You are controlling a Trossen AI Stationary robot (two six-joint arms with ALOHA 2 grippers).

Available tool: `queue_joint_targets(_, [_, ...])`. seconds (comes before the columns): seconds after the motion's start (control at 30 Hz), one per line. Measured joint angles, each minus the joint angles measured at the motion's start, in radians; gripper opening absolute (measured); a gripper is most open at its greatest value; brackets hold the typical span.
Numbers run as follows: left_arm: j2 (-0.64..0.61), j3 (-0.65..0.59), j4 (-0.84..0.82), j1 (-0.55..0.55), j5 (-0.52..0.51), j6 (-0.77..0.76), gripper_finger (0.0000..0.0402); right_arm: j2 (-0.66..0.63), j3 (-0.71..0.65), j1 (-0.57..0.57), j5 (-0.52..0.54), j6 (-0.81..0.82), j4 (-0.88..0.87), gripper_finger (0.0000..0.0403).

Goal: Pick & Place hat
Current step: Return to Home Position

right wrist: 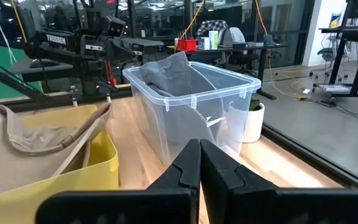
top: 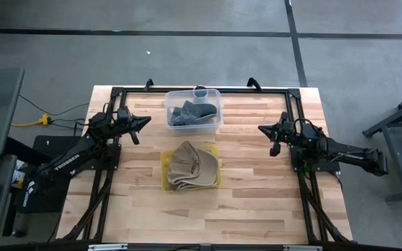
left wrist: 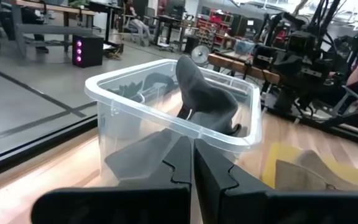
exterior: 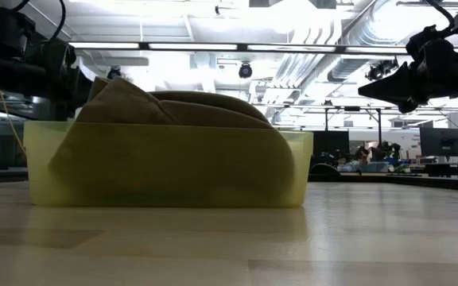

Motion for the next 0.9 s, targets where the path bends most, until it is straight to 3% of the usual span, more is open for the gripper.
queue_joint_targets(0.9, [0.000, 0.006, -0.008, 0.000, -0.014, 0.003, 0.0000, 0.000, 0.000, 0.000, -0.003, 0.000, 0.000, 0.0000])
